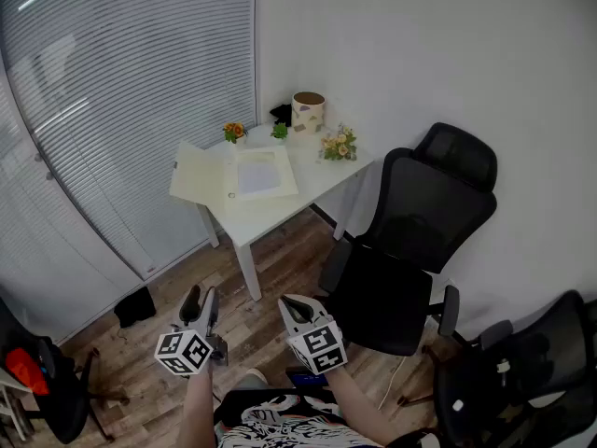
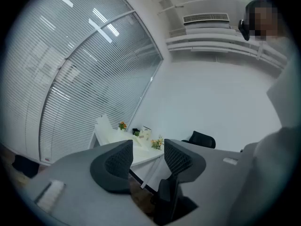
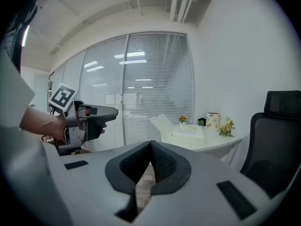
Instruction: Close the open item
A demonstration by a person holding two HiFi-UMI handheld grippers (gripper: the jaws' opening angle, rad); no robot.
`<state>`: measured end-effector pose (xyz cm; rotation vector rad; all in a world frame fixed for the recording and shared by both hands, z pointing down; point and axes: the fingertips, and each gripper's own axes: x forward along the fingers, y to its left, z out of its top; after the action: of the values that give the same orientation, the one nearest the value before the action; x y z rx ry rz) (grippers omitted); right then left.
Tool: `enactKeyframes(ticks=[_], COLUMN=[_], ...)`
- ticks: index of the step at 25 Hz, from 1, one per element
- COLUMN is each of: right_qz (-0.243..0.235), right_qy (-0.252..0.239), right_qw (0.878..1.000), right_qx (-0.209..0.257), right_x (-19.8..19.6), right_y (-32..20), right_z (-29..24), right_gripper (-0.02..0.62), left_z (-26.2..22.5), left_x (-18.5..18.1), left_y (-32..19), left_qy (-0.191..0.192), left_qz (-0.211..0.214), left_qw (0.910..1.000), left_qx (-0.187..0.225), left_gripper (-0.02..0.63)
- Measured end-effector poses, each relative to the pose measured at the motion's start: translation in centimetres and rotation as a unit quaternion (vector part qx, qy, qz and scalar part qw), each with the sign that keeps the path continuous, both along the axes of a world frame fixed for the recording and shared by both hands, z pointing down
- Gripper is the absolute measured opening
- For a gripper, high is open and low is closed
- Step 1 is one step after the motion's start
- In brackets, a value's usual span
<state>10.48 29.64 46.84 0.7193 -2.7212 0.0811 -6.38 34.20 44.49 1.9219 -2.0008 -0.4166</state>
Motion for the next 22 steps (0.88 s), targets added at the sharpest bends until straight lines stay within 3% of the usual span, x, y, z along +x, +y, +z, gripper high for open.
enactKeyframes(ticks=[5,14,22], right_qz=[0.010,0.055,0.065], right_qy=[-0.003,-0.035,-0.031], right_qw=[1.000,0.998,0.997], right_qx=[0.004,0.000,-0.033], right_x=[0.4,2.5,1.9], right_y=[0.1,-1.7,-4.7], right_z=[0.0,-0.8,1.7], right_gripper=[0.003,0.003,0.003], left_z=[-0.1,0.4,2.3], left_x=[-1.1,-0.6,-2.8], left_y=[0.5,0.3,-2.2], left_qy=[0.008,-0.040,-0.004], left_qz=[-0.014,-0.028,-0.042], left_qw=[0.9999,0.9984,0.9985], left_qx=[0.002,-0.027,-0.035], left_gripper=[0.196,0.221,0.221])
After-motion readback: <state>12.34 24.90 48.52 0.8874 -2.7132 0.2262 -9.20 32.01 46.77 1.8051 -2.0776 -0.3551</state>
